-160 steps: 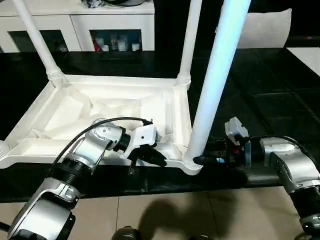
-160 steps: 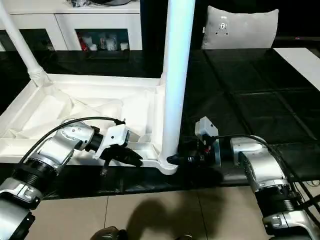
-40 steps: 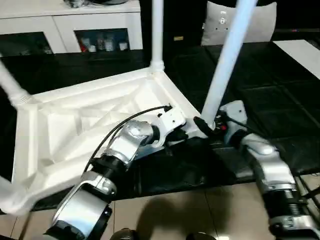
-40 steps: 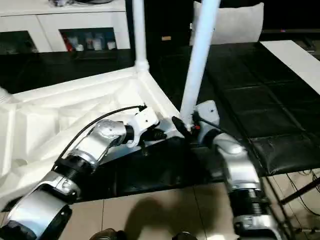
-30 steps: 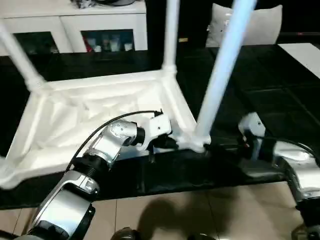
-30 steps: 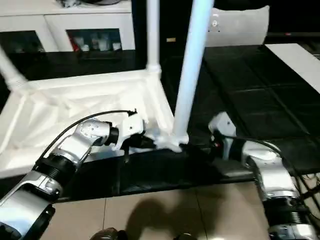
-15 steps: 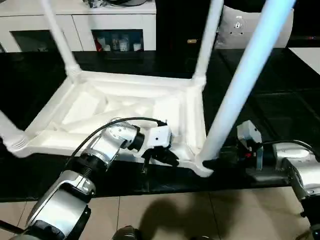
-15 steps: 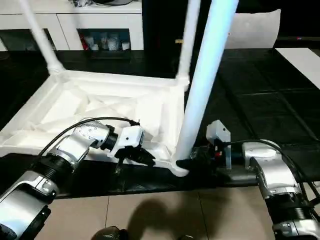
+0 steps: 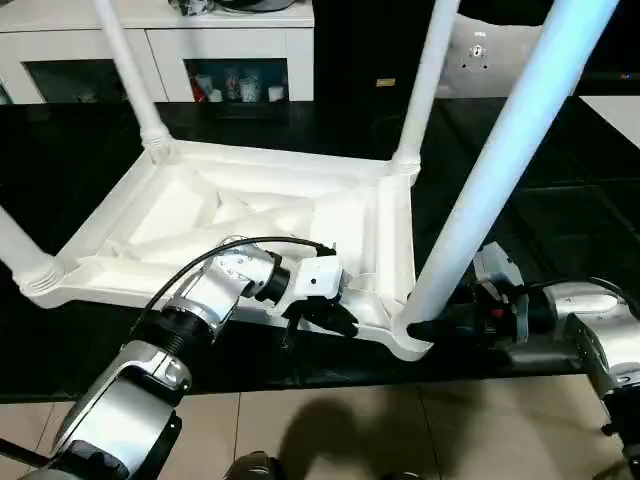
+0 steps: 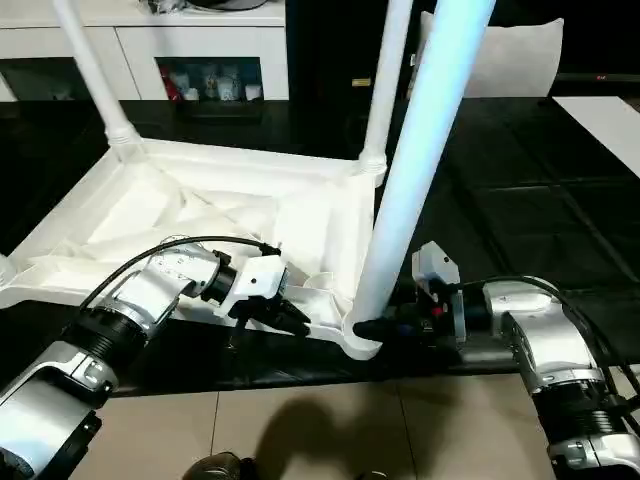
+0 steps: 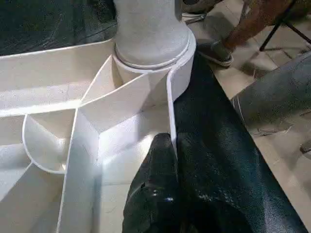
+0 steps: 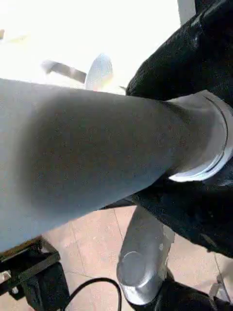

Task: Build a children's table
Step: Rotate leg to tighten

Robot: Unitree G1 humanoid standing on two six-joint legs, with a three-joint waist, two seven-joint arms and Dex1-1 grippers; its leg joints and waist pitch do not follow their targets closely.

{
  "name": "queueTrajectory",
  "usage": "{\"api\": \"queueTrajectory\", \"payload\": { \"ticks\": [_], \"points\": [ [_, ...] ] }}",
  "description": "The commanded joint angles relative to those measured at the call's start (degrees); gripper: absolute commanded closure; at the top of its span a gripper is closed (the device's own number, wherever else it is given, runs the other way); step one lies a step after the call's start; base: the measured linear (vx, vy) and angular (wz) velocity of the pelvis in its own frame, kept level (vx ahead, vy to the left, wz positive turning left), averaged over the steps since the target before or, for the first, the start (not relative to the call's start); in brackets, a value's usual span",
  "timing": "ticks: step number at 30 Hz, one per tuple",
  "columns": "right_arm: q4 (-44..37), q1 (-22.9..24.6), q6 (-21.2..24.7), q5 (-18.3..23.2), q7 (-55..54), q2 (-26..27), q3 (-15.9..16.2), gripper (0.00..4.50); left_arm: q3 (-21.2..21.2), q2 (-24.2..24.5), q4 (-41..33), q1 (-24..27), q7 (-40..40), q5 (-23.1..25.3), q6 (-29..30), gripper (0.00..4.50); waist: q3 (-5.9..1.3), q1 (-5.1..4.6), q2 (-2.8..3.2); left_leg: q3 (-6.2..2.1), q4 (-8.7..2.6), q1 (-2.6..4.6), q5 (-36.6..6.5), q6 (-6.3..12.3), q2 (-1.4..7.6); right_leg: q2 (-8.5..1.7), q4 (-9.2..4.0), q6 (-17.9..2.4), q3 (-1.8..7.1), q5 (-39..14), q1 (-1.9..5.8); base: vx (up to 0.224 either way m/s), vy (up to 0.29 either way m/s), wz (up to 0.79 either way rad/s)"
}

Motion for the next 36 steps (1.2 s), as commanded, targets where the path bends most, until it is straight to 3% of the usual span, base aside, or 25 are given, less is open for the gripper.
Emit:
{"api": "queueTrajectory", "payload": {
  "ticks": [1,7,8,10,11,17,20,21,23,24,25,26,27,31,33,35,36],
  "points": [
    [-0.1,-0.6,0.7,0.6,2.3,-0.4,1.1,2.45,-0.3,-0.1,-1.0,-0.9,0.3,0.1,-1.1,4.50,-4.60,-0.23,-0.80,-1.44,-4.10,1.93,-14.7,3.38,3.51,-3.46,-4.08,-14.1,1.76,-15.6,2.45,0.000,0.000,0.00],
    [-1.3,0.2,1.5,1.2,1.9,0.1,1.4,2.55,0.4,-0.7,-0.2,-1.0,1.8,0.0,-0.3,4.50,-4.64,-0.20,-0.82,-1.42,-4.07,1.92,-14.1,3.59,3.50,-3.38,-3.99,-14.3,1.75,-14.9,2.46,0.000,0.000,0.00],
    [-2.6,0.9,2.5,1.9,0.5,0.9,1.1,2.55,0.8,-1.2,-0.1,-1.0,2.7,-0.1,0.6,4.50,-4.67,-0.11,-0.52,-1.47,-4.06,1.95,-14.1,3.53,3.52,-3.44,-3.95,-14.3,1.75,-14.7,2.45,0.000,0.000,0.00],
    [-4.1,2.0,3.2,2.3,-3.0,2.7,0.1,2.55,1.7,-2.2,-0.1,-1.2,4.6,-0.5,2.5,4.50,-4.57,-0.14,-0.71,-1.43,-4.15,1.89,-14.4,3.36,3.49,-3.39,-4.03,-14.2,1.78,-15.0,2.45,0.000,0.000,0.00],
    [-4.5,2.2,4.4,2.6,-4.3,3.2,-0.2,2.55,2.0,-2.6,-0.1,-1.3,5.5,-0.6,3.4,4.50,-4.52,-0.21,-0.52,-1.47,-4.24,1.91,-15.1,3.10,3.44,-3.40,-4.24,-13.9,1.73,-16.1,2.42,0.000,0.000,0.00],
    [-10.6,5.6,7.9,2.3,-15.2,8.4,-1.1,2.55,4.0,-7.6,2.6,-3.8,15.7,0.3,8.3,4.50,-4.15,-0.82,-0.66,-1.72,-4.50,2.41,-19.0,0.97,3.22,-3.46,-5.30,-11.0,1.77,-23.9,1.96,0.000,0.000,0.00],
    [-11.2,5.8,10.0,0.4,-21.4,11.0,-1.5,2.56,5.1,-10.0,4.5,-5.2,20.7,0.7,10.4,4.50,-3.95,-1.38,-0.65,-1.95,-4.71,2.39,-20.6,0.10,3.02,-3.49,-5.62,-9.8,1.62,-26.7,1.95,0.000,0.000,0.00],
    [-10.6,5.2,10.8,-0.6,-24.9,12.5,-2.0,2.56,5.5,-10.8,5.1,-5.7,22.4,0.8,11.2,4.50,-3.95,-1.67,-0.17,-2.09,-4.78,2.45,-21.2,-0.19,2.93,-3.50,-5.76,-9.6,1.54,-27.4,1.97,0.000,0.000,0.00],
    [-9.1,4.0,11.2,-3.1,-31.0,14.9,-2.6,2.57,6.1,-12.1,6.3,-6.6,25.2,0.9,12.3,4.50,-3.99,-2.37,-0.41,-2.20,-4.82,2.48,-22.1,-0.91,2.76,-3.40,-5.88,-9.0,1.39,-28.6,1.79,0.000,0.000,0.00],
    [-7.6,2.9,11.4,-5.1,-36.3,16.8,-3.0,2.57,6.7,-13.1,7.2,-7.5,27.7,1.0,13.1,4.50,-4.02,-2.69,-0.66,-2.35,-4.87,2.24,-21.9,-1.03,2.59,-3.52,-5.99,-8.3,1.26,-29.3,2.10,0.000,0.000,0.00],
    [-7.4,2.7,11.5,-5.4,-37.1,17.1,-3.1,2.57,6.8,-13.2,7.4,-7.6,28.0,1.0,13.2,4.50,-4.02,-2.69,-0.66,-2.35,-4.87,2.24,-21.9,-1.03,2.59,-3.52,-5.99,-8.3,1.26,-29.3,2.10,0.000,0.000,0.00],
    [-6.0,1.4,12.3,-6.2,-42.3,19.3,-4.2,2.57,7.3,-14.0,8.4,-8.5,30.0,1.0,13.6,4.50,-4.02,-3.45,-0.32,-2.28,-4.85,2.11,-21.8,-0.83,2.38,-3.37,-6.22,-8.1,1.25,-29.2,1.92,0.000,0.000,0.00],
    [-5.2,0.6,13.0,-6.6,-45.5,20.7,-4.9,2.58,7.7,-14.6,9.1,-9.1,31.1,1.0,13.7,4.50,-4.22,-3.84,-0.37,-2.37,-4.74,2.29,-22.0,-0.75,2.33,-3.38,-6.29,-8.0,1.18,-29.2,1.96,0.000,0.000,0.00],
    [-2.7,-2.0,13.5,-8.7,-56.8,25.1,-7.4,2.59,8.7,-15.9,11.4,-11.0,34.1,1.3,13.4,4.50,-4.52,-4.67,-0.15,-2.11,-4.78,1.85,-19.4,0.22,2.31,-3.13,-5.85,-9.6,1.41,-22.5,2.14,0.000,0.000,0.00],
    [-1.1,-4.2,14.8,-8.5,-64.5,29.0,-10.7,2.59,8.7,-16.6,12.7,-12.1,35.5,1.9,12.0,4.50,-4.70,-4.89,-0.16,-1.95,-4.69,1.58,-17.3,0.96,2.21,-3.10,-5.41,-10.8,1.55,-18.9,2.26,0.000,0.000,0.00],
    [-1.1,-5.0,14.9,-10.0,-68.1,30.3,-11.4,2.03,8.2,-16.8,13.8,-12.6,36.4,2.8,10.2,4.50,-4.96,-4.74,-0.22,-1.81,-4.53,1.61,-14.5,1.54,2.28,-2.98,-5.04,-11.5,1.56,-14.7,2.42,0.000,0.000,0.00],
    [-1.3,-5.0,14.8,-10.6,-68.7,30.3,-11.3,2.03,8.1,-16.8,14.0,-12.6,36.4,3.0,9.6,4.50,-5.10,-4.61,-0.11,-1.65,-4.34,1.64,-12.7,2.29,2.26,-3.02,-4.73,-12.3,1.62,-11.5,2.55,0.000,0.000,0.00]
  ]
}}
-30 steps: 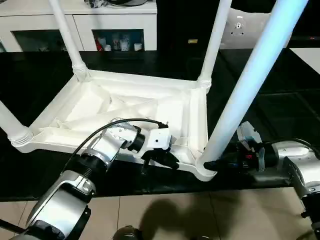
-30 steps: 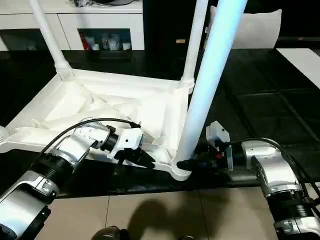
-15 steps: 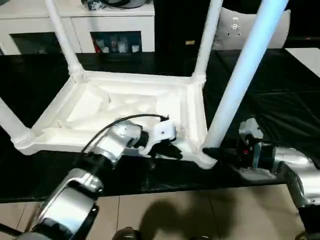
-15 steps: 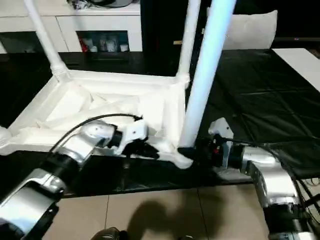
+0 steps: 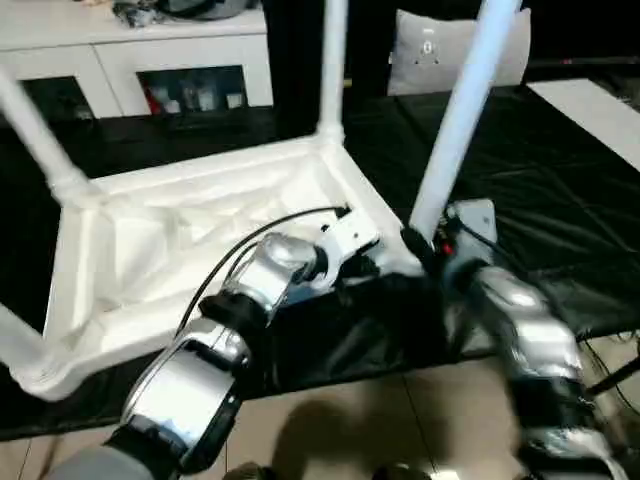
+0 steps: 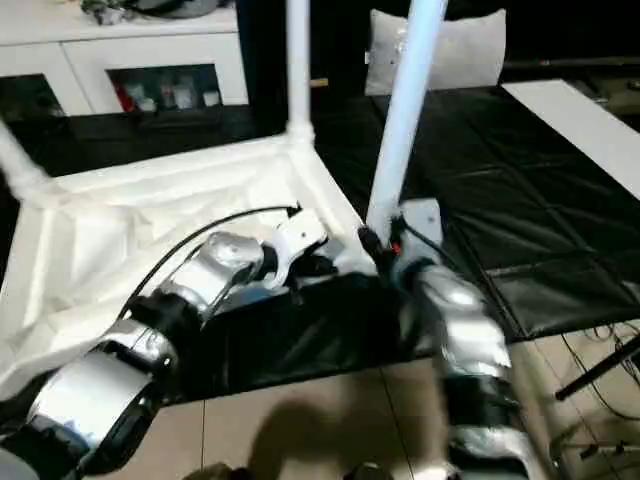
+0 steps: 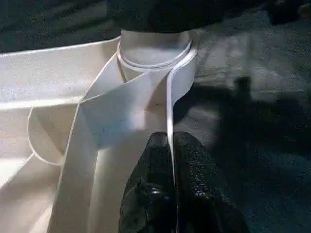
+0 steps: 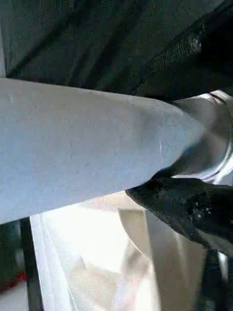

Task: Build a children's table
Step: Rotate leg to tighten

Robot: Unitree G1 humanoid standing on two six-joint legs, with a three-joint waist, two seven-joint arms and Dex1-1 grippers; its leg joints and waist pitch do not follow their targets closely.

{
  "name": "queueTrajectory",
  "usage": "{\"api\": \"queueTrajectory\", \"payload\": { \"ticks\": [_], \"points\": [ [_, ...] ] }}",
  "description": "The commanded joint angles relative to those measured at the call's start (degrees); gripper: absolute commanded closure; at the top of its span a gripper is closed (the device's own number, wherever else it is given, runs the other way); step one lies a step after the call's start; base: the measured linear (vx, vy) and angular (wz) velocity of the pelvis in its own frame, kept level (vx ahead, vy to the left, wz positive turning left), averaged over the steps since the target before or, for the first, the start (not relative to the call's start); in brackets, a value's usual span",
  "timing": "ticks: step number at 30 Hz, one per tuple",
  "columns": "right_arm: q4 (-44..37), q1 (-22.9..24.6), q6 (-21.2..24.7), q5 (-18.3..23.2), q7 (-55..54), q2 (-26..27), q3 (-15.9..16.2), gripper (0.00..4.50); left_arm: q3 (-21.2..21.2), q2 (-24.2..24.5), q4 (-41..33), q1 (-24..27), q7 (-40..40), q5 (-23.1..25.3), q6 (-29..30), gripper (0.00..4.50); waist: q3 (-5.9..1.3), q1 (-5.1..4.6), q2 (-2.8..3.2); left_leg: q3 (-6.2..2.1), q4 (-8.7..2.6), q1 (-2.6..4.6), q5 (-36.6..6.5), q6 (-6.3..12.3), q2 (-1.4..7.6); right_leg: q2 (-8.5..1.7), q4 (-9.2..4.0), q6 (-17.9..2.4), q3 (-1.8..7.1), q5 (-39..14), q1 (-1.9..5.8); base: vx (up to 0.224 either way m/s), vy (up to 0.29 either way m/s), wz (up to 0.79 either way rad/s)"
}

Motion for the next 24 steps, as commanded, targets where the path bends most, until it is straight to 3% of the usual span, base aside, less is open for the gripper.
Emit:
{"api": "queueTrajectory", "payload": {
  "ticks": [1,4,7,8,10,11,12,13,15,17,18,19,21,22,24],
  "points": [
    [1.2,0.2,1.4,-0.8,-0.9,0.9,1.9,2.03,0.5,-1.9,-2.2,-2.6,0.4,-0.6,-4.1,4.50,-5.12,0.58,-0.54,-1.62,-3.68,1.38,-10.0,3.34,2.46,-3.09,-3.59,-13.2,1.62,-7.6,2.85,0.000,0.000,0.00],
    [0.6,1.2,0.4,-0.2,0.1,-0.6,1.9,1.65,0.0,-1.4,-2.1,-1.8,-0.2,-0.2,-6.8,4.50,-5.63,1.07,-0.73,-1.40,-2.94,1.03,-3.0,6.93,2.41,-3.03,-2.24,-15.5,1.56,2.9,3.16,0.000,0.000,0.00],
    [-1.3,3.0,0.1,-1.6,1.5,-2.8,2.6,1.40,-0.7,-0.5,-2.6,-0.6,-1.7,0.2,-9.7,4.50,-5.28,1.55,-0.91,-1.23,-2.85,1.06,-3.8,8.86,2.59,-3.18,-2.51,-15.6,1.50,1.3,3.07,0.000,0.000,0.00],
    [-1.8,3.4,0.1,-1.8,1.6,-3.1,2.7,1.27,-0.8,-0.4,-2.7,-0.4,-1.7,0.3,-10.1,4.50,-5.22,1.59,-0.89,-1.21,-2.91,1.09,-4.4,8.74,2.63,-3.24,-2.63,-15.5,1.52,0.1,3.02,0.000,0.000,0.00],
    [-4.5,6.1,-1.0,-3.1,2.5,-5.1,3.5,1.16,-0.1,-0.2,-2.5,0.6,-1.7,-0.4,-12.6,4.50,-4.78,2.04,-1.67,-1.20,-3.27,1.22,-7.4,7.31,2.82,-3.36,-3.23,-14.2,1.54,-6.4,2.99,0.000,0.000,0.00],
    [-6.0,7.8,-2.6,-3.5,3.1,-6.2,3.6,1.08,0.7,-0.3,-3.0,1.2,-2.2,-1.5,-13.5,4.50,-4.78,2.04,-1.67,-1.20,-3.27,1.22,-7.4,7.31,2.82,-3.36,-3.23,-14.2,1.54,-6.4,2.99,0.000,0.000,0.00],
    [-7.3,9.2,-3.8,-3.5,3.6,-6.8,3.5,0.80,1.6,-0.5,-3.7,1.8,-2.9,-2.7,-13.6,4.07,-4.55,2.19,-1.67,-1.18,-3.44,1.39,-9.8,5.91,2.92,-3.44,-3.74,-12.8,1.65,-10.9,2.75,0.000,0.000,0.00],
    [-9.1,10.9,-4.5,-2.6,5.1,-7.3,3.2,0.80,2.5,-0.5,-4.7,2.5,-3.1,-3.8,-14.1,4.07,-4.31,2.07,-2.13,-1.20,-3.66,1.31,-11.2,5.15,2.86,-3.38,-4.05,-11.8,1.60,-14.0,2.71,0.000,0.000,0.00],
    [-12.2,13.8,-5.4,-1.1,7.3,-8.5,2.7,0.70,4.4,-0.3,-6.2,3.4,-3.1,-5.8,-14.8,3.97,-4.08,2.41,-2.00,-1.30,-3.83,1.34,-13.1,4.69,3.03,-3.74,-4.48,-11.2,1.72,-17.3,2.71,0.000,0.000,0.00],
    [-14.7,16.0,-6.6,-0.6,9.8,-10.0,3.3,0.47,5.5,0.0,-7.6,4.3,-3.1,-7.0,-15.0,3.78,-4.20,2.77,-2.11,-1.34,-3.88,1.75,-13.9,4.12,3.35,-3.59,-4.37,-10.7,1.75,-17.8,2.43,0.000,0.000,0.00],
    [-16.6,17.8,-7.3,-0.3,11.4,-11.1,3.8,0.39,6.2,0.3,-8.6,4.9,-2.4,-7.4,-14.7,3.66,-4.02,2.56,-2.29,-1.49,-4.10,1.43,-14.3,4.11,3.25,-3.33,-4.31,-10.5,1.60,-17.5,2.50,0.000,0.000,0.00],
    [-21.2,20.8,-6.0,2.3,13.3,-11.5,3.2,0.25,7.5,1.1,-11.0,6.0,0.1,-7.6,-14.1,3.53,-3.95,2.50,-2.93,-1.45,-4.12,1.36,-14.8,4.04,3.25,-3.39,-4.29,-9.9,1.65,-18.0,2.50,0.000,0.000,0.00],
    [-26.4,23.5,-3.7,5.6,15.5,-11.9,3.1,0.15,8.3,2.4,-15.9,8.4,0.7,-8.0,-12.9,3.47,-3.78,2.68,-2.74,-1.58,-4.15,1.08,-14.5,5.02,3.26,-3.52,-4.21,-9.3,1.76,-18.1,2.67,0.000,0.000,0.00],
    [-28.0,24.2,-3.0,6.3,16.7,-12.5,4.0,0.01,8.4,3.1,-18.5,9.8,0.6,-8.0,-12.4,3.31,-3.88,2.47,-2.45,-1.64,-4.16,1.07,-14.6,5.01,3.19,-3.44,-4.28,-8.8,1.70,-19.3,2.53,0.000,0.000,0.00],
    [-28.8,24.5,-2.8,6.4,17.4,-12.9,4.6,0.00,8.5,3.5,-20.0,10.6,0.5,-8.0,-12.1,3.11,-3.80,2.03,-2.54,-1.61,-4.22,1.27,-15.6,4.19,3.18,-3.20,-4.63,-8.4,1.67,-21.1,2.20,0.000,0.000,0.00]
  ]
}}
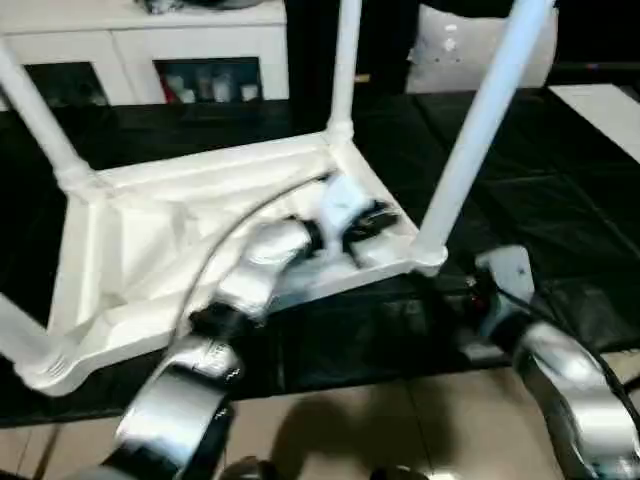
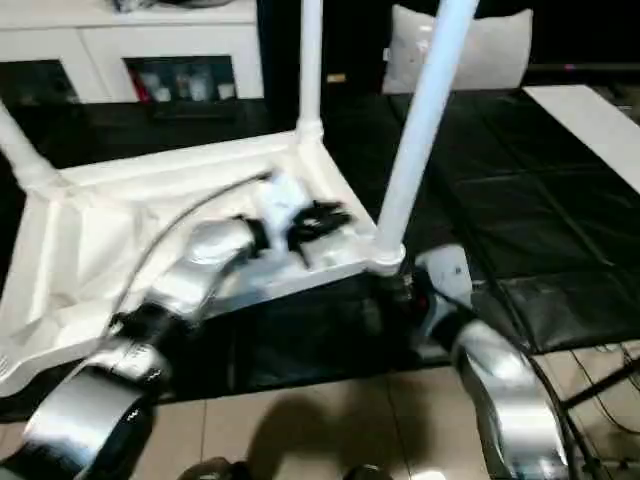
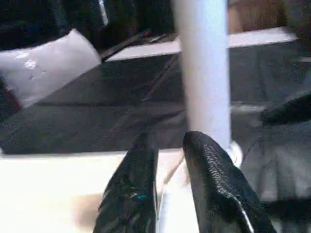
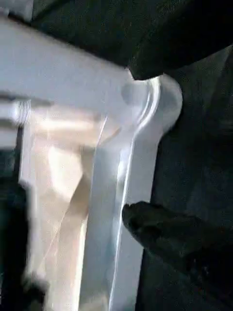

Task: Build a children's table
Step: Rotate leg to tighten, then rotate table base

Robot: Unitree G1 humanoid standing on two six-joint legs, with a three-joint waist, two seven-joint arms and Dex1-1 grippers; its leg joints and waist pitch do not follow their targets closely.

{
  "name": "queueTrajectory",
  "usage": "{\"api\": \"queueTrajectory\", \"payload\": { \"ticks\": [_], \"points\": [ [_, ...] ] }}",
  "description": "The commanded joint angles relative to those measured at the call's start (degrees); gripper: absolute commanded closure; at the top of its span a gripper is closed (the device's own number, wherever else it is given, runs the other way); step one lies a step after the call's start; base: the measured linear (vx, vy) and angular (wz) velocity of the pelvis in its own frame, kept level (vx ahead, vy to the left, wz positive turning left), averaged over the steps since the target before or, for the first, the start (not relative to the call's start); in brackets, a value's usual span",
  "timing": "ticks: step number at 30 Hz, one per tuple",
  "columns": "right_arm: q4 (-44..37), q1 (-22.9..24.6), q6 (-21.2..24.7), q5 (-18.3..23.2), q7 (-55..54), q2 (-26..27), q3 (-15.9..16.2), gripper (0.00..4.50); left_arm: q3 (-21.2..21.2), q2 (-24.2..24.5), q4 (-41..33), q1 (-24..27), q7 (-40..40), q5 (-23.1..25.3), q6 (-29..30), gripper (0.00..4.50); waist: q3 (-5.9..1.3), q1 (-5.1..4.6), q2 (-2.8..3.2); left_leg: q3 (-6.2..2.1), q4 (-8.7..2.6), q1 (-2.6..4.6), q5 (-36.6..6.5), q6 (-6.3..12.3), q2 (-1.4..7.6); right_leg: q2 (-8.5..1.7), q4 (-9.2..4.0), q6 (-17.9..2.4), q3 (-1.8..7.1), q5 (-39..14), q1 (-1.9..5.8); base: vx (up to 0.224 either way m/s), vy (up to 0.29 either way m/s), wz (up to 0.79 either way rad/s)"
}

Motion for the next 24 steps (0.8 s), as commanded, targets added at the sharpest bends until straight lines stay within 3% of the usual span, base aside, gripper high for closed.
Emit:
{"api": "queueTrajectory", "payload": {
  "ticks": [1,2,3,4,5,6,7,9,10,11,12,13,14,15,18,19,24],
  "points": [
    [-2.3,-0.1,0.9,1.1,1.6,-0.6,1.3,0.00,1.0,0.3,-4.1,1.1,0.4,-0.7,2.3,3.05,-4.11,0.34,-0.36,-1.72,-4.34,1.77,-16.4,3.02,3.09,-3.18,-4.82,-9.0,1.85,-21.7,2.09,0.000,0.000,0.00],
    [-2.7,-0.6,0.8,1.1,2.2,-0.6,2.4,0.00,1.7,1.1,-7.4,2.8,-0.3,-1.9,4.7,2.98,-4.02,0.23,-0.06,-1.74,-4.47,1.72,-17.2,2.61,3.11,-3.09,-5.11,-9.0,1.88,-21.9,2.01,0.000,0.000,0.00],
    [-2.9,-1.0,0.6,1.1,2.6,-0.6,3.1,0.00,1.9,2.0,-10.4,4.4,-1.3,-2.7,6.6,2.87,-3.96,0.00,-0.65,-1.81,-4.69,1.58,-18.1,1.75,3.25,-3.11,-4.91,-9.4,1.84,-21.5,2.22,0.000,0.000,0.00],
    [-2.1,-3.0,0.2,0.2,4.1,-0.7,5.5,0.00,1.9,5.0,-17.6,8.6,-4.0,-3.7,10.7,2.75,-4.04,0.05,-0.28,-2.02,-4.75,1.65,-18.7,1.20,3.29,-3.25,-4.68,-9.5,1.87,-21.6,2.21,0.000,0.000,0.00],
    [-2.1,-3.0,0.2,0.2,4.2,-0.7,5.5,0.00,1.9,5.0,-17.6,8.7,-4.0,-3.7,10.8,2.66,-4.12,-0.29,-0.38,-2.19,-4.91,1.29,-18.3,1.10,3.35,-3.26,-4.44,-9.7,1.86,-20.6,2.49,0.000,0.000,0.00],
    [-1.1,-4.1,0.0,-0.6,4.3,-0.5,6.4,0.00,2.0,6.3,-20.5,10.4,-5.2,-4.4,11.9,2.66,-4.02,-0.55,-0.21,-2.13,-4.97,1.36,-18.9,0.77,3.26,-3.03,-4.45,-9.4,1.80,-21.0,2.20,0.000,0.000,0.00],
    [0.0,-5.2,0.2,-1.5,3.9,-0.2,7.1,0.00,2.2,7.4,-23.5,11.9,-6.3,-5.7,13.1,2.52,-3.93,-0.68,-0.38,-1.70,-4.66,2.10,-20.5,0.42,3.10,-2.77,-4.94,-9.2,2.05,-21.9,1.40,0.000,0.000,0.00],
    [0.0,-5.2,0.2,-1.5,3.9,-0.2,7.1,0.00,2.2,7.4,-23.5,11.9,-6.3,-5.7,13.1,2.32,-3.85,-0.75,-0.23,-1.82,-4.81,1.85,-20.7,-0.06,3.06,-2.89,-4.92,-9.3,2.13,-22.3,1.65,0.000,0.000,0.00],
    [1.3,-6.5,0.4,-2.1,3.5,0.4,7.5,0.00,2.5,8.7,-26.5,13.4,-7.4,-7.1,14.5,2.25,-3.95,-0.18,-0.36,-1.88,-4.70,2.41,-21.3,-0.88,3.24,-3.01,-4.70,-9.2,2.17,-22.6,1.31,0.000,0.000,0.00],
    [1.7,-7.0,0.5,-2.3,3.3,0.6,7.7,0.00,2.3,9.4,-27.7,14.0,-8.0,-7.6,15.4,2.17,-3.82,-0.33,-0.31,-1.88,-4.94,1.97,-21.0,-0.78,3.13,-2.91,-4.82,-9.0,2.22,-22.5,1.53,0.000,0.000,0.00],
    [5.5,-11.0,2.0,-3.4,2.4,2.1,9.5,0.00,1.0,15.5,-35.8,18.2,-13.1,-10.2,21.9,2.07,-4.05,-0.15,-0.94,-2.00,-5.00,2.08,-20.5,-1.20,3.32,-2.99,-4.31,-9.1,2.13,-21.6,1.55,0.000,0.000,0.00],
    [6.5,-12.0,2.1,-3.8,2.3,2.4,10.0,0.00,0.6,16.9,-37.3,19.1,-14.2,-10.6,23.3,1.97,-4.14,-0.49,-0.77,-2.41,-5.21,1.38,-19.0,-1.22,3.21,-3.08,-3.48,-9.6,2.07,-20.0,2.05,0.000,0.000,0.00],
    [8.3,-13.6,2.3,-4.4,2.1,3.0,10.7,0.00,0.1,19.2,-39.7,20.4,-16.0,-11.2,25.7,1.87,-3.97,-0.85,-0.57,-2.21,-5.41,1.27,-18.6,-1.32,3.03,-2.68,-3.46,-9.1,1.94,-20.3,1.94,0.000,0.000,0.00],
    [10.0,-15.3,2.4,-4.9,1.8,3.4,11.6,0.00,-0.4,21.6,-42.9,22.0,-17.6,-11.9,29.0,1.87,-3.96,-1.04,-0.54,-1.99,-5.27,1.81,-19.4,-1.54,3.06,-2.59,-3.63,-9.3,2.12,-20.5,1.41,0.000,0.000,0.00],
    [15.6,-19.6,2.0,-6.3,0.9,4.5,12.6,0.00,-1.8,25.5,-46.4,24.0,-19.3,-10.3,33.6,1.87,-3.80,-1.38,-0.51,-1.60,-4.94,2.28,-19.8,-2.31,2.90,-2.50,-3.79,-10.0,2.53,-20.2,1.11,0.000,0.000,0.00],
    [17.5,-20.9,1.8,-7.0,-0.1,4.8,12.7,0.00,-2.6,26.5,-46.6,24.4,-19.7,-9.1,33.9,1.87,-3.77,-0.98,-0.45,-1.44,-4.89,2.64,-20.1,-2.66,2.92,-2.38,-3.97,-9.6,2.62,-20.2,0.88,0.000,0.000,0.00],
    [23.1,-24.3,0.3,-8.4,-5.0,6.6,11.0,0.00,-6.6,31.1,-47.5,25.8,-20.5,-5.0,36.5,1.87,-4.05,-0.74,-0.34,-1.66,-5.12,2.27,-18.6,-3.91,2.69,-2.31,-3.31,-9.0,2.67,-17.2,1.44,0.000,0.000,0.00]
  ]
}}
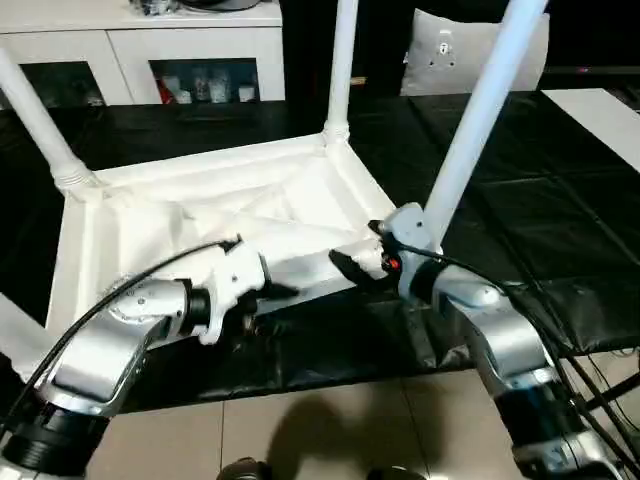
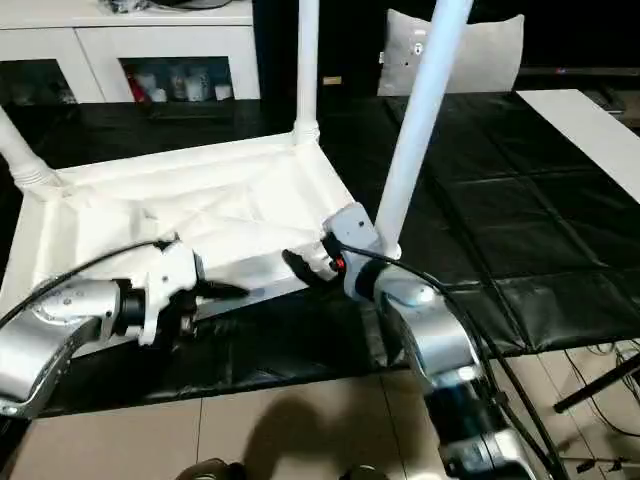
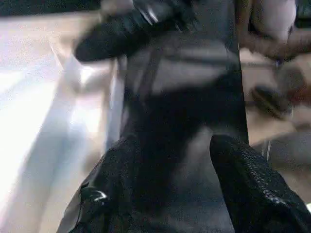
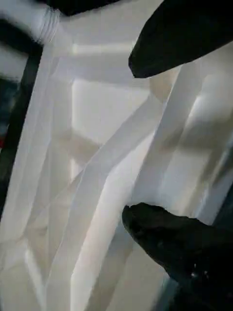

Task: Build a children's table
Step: Rotate table base

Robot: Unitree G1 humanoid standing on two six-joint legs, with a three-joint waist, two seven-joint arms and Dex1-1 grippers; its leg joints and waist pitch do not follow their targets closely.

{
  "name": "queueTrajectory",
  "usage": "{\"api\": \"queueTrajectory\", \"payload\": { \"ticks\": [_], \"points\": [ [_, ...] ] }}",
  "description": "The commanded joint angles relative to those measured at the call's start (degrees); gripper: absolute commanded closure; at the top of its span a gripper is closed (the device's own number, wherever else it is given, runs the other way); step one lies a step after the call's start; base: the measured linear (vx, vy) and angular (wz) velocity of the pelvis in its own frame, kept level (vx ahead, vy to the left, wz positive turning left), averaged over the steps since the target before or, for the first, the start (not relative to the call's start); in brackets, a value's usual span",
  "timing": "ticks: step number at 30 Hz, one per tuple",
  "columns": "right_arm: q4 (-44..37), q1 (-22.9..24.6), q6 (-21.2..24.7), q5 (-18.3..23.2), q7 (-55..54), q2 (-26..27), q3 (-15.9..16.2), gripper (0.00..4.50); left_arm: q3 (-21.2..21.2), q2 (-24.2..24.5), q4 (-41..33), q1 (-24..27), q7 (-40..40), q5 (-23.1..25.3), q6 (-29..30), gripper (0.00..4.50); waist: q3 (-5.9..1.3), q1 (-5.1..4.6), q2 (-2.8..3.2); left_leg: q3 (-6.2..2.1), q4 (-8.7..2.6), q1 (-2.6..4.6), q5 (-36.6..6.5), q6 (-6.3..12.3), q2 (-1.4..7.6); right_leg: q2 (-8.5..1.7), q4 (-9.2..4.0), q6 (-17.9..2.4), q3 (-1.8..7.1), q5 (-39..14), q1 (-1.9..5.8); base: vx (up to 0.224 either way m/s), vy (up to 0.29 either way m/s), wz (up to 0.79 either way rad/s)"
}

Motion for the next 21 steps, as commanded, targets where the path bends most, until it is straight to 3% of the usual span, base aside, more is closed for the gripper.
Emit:
{"api": "queueTrajectory", "payload": {
  "ticks": [1,4,5,8,9,10,11,12,14,21],
  "points": [
    [2.2,-1.2,-1.0,-0.5,-2.8,0.6,-2.0,0.00,-2.3,1.7,-0.9,0.6,-0.5,2.6,1.3,1.87,-3.83,-0.28,0.39,-1.63,-5.06,2.30,-18.7,-3.71,2.79,-2.38,-3.70,-8.9,2.19,-17.1,1.60,0.000,0.000,0.00],
    [3.6,-1.8,-1.5,-0.5,-4.2,0.9,-2.8,0.00,-3.2,2.4,-1.0,0.3,0.3,3.5,2.1,1.87,-3.91,-0.26,0.37,-1.58,-4.96,2.37,-18.7,-3.93,2.72,-2.38,-3.70,-9.1,2.21,-16.6,1.70,0.000,0.000,0.00],
    [4.8,-2.3,-1.8,-0.4,-5.1,1.1,-3.7,0.00,-3.8,2.7,-0.8,-0.1,0.8,4.0,2.6,1.87,-3.91,-0.18,0.79,-1.60,-4.96,2.45,-18.9,-4.05,2.74,-2.39,-3.70,-9.1,2.23,-16.4,1.63,0.000,0.000,0.00],
    [9.3,-4.4,-3.6,-0.6,-9.1,0.5,-6.8,0.00,-5.3,2.9,0.8,-1.6,2.9,7.1,3.0,1.87,-3.96,-0.42,0.59,-1.61,-4.87,2.44,-19.4,-4.27,2.61,-2.28,-3.73,-9.4,2.15,-16.4,1.68,0.000,0.000,0.00],
    [9.5,-4.5,-3.7,-0.7,-9.3,0.4,-7.0,0.00,-5.4,2.9,1.0,-1.7,3.0,7.2,3.0,1.87,-3.97,-0.27,1.07,-1.66,-4.83,2.56,-19.7,-4.47,2.62,-2.39,-3.72,-9.5,2.15,-16.6,1.63,0.000,0.000,0.00],
    [10.5,-4.9,-4.2,-0.8,-10.2,-0.2,-7.9,0.00,-5.7,2.8,1.8,-2.1,3.5,8.1,2.8,1.87,-3.97,-0.27,0.73,-1.57,-4.77,2.59,-20.0,-4.52,2.62,-2.29,-3.87,-9.3,2.17,-16.8,1.65,0.000,0.000,0.00],
    [10.5,-4.9,-4.2,-0.8,-10.2,-0.2,-7.9,0.00,-5.7,2.8,1.8,-2.1,3.5,8.1,2.8,1.87,-3.99,-0.25,0.75,-1.59,-4.74,2.60,-20.0,-4.50,2.57,-2.25,-3.81,-9.3,2.15,-16.8,1.65,0.000,0.000,0.00],
    [11.6,-5.3,-4.7,-0.8,-10.7,-0.9,-8.6,0.00,-6.1,2.9,2.3,-2.5,3.8,8.8,2.7,1.87,-4.03,-0.12,1.10,-1.62,-4.71,2.55,-19.7,-4.49,2.52,-2.27,-3.75,-9.2,2.13,-16.6,1.75,0.000,0.000,0.00],
    [14.5,-6.0,-6.2,-0.8,-11.9,-2.9,-10.5,0.00,-7.0,2.8,3.7,-3.2,5.1,10.3,2.3,1.87,-4.08,-0.02,1.19,-1.63,-4.70,2.77,-20.3,-4.66,2.56,-2.15,-3.84,-9.2,2.06,-16.5,1.60,0.000,0.000,0.00],
    [24.7,-9.6,-11.4,-1.0,-14.2,-9.2,-14.5,0.00,-7.2,0.3,9.1,-5.5,11.0,13.4,-0.5,1.87,-4.11,0.21,1.01,-1.56,-4.25,2.92,-22.3,-4.45,2.39,-2.23,-4.22,-10.0,1.87,-18.0,1.62,0.000,0.000,0.00]
  ]
}}
